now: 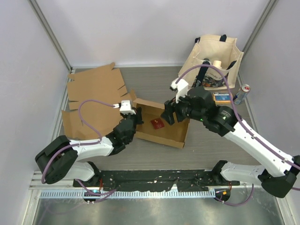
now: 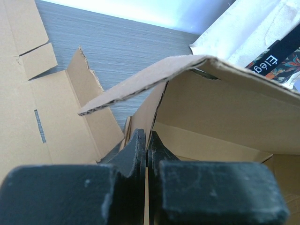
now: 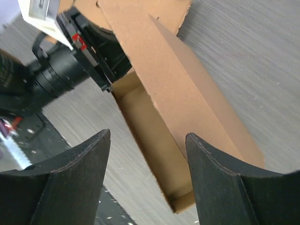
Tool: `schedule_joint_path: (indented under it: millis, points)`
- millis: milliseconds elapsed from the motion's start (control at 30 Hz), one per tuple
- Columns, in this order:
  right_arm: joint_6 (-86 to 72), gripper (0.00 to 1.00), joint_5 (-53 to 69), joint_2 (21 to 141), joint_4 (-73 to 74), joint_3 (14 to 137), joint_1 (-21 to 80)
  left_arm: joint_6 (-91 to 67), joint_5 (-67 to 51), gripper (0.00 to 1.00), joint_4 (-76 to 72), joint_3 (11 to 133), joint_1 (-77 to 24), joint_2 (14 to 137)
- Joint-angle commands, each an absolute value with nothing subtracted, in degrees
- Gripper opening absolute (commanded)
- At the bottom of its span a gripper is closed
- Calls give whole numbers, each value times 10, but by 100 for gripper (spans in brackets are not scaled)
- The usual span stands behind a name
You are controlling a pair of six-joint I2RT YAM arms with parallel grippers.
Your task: Fold the paper box
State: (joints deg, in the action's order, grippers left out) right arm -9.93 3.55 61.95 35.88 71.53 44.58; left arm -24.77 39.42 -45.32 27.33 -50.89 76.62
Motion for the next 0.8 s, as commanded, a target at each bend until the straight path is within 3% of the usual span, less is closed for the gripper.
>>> schedule_joint_path:
  millis: [0,300,400,500,533,633,733,767]
  points:
    - [60,71,-43,627,338,735,517,-236,410,0,-424,262,-512,753]
    - [261,69,-423,704,167,644,681,-244,406,0,-423,255,-512,745]
    - [293,65,-460,736,100,624,683,-247,407,0,-425,249,-512,737]
    - [308,53,-480,745,57,616,685,-244,409,0,-416,245,-512,723]
    - [311,44,-482,745,48,607,686,-244,409,0,-412,241,-512,719]
    - [301,28,-469,745,60,596,686,-252,404,2,-393,238,-512,687]
    - [266,18,-441,744,100,595,688,-300,379,37,-283,252,-512,615]
    - [245,15,-417,739,115,593,688,-311,373,54,-220,255,-512,594]
